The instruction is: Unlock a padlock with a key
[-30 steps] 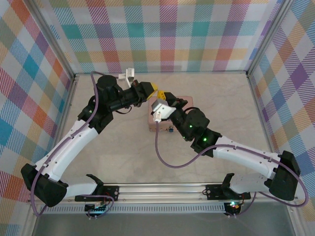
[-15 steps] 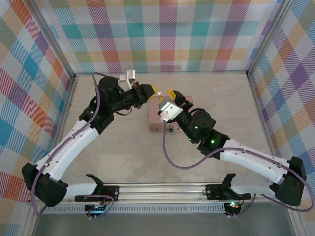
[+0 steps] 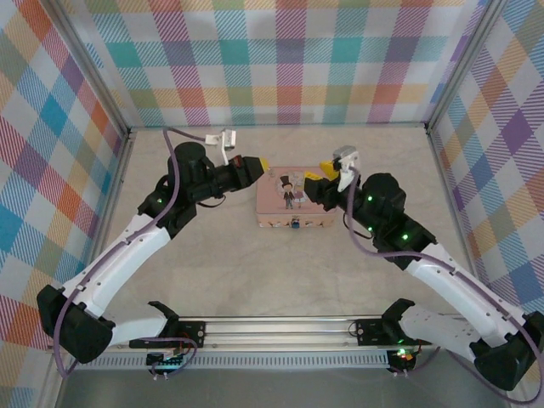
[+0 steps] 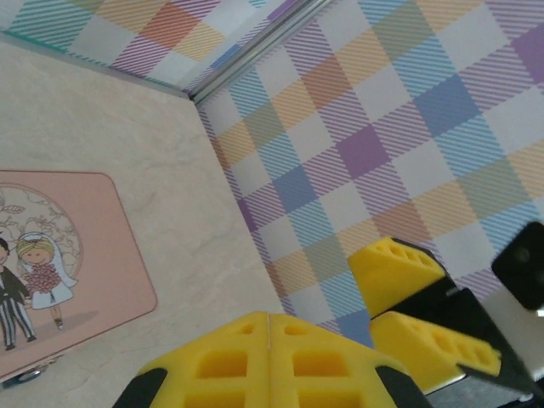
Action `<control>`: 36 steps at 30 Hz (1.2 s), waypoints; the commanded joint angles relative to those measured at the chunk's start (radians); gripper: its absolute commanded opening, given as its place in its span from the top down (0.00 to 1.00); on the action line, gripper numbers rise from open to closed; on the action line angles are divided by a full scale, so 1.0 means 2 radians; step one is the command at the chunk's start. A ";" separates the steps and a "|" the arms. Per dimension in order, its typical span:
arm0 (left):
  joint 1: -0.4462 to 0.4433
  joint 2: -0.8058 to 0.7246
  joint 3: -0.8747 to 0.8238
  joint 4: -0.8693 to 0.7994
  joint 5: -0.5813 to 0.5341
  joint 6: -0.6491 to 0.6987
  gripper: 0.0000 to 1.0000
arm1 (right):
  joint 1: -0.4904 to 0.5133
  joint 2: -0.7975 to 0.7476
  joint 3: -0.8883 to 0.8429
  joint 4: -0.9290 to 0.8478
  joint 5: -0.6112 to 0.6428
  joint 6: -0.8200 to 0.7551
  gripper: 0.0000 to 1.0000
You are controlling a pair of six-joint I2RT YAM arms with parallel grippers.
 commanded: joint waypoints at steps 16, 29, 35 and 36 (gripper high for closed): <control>-0.062 -0.001 -0.060 0.161 0.035 0.005 1.00 | -0.037 0.101 -0.163 0.528 -0.233 0.460 0.44; -0.070 0.000 -0.061 0.159 0.031 0.008 1.00 | -0.039 0.117 -0.157 0.569 -0.229 0.477 0.43; -0.070 -0.008 -0.064 0.156 0.025 0.008 1.00 | -0.046 0.094 -0.171 0.564 -0.212 0.472 0.46; -0.070 -0.008 -0.064 0.156 0.024 0.008 1.00 | -0.046 0.093 -0.169 0.560 -0.215 0.472 0.48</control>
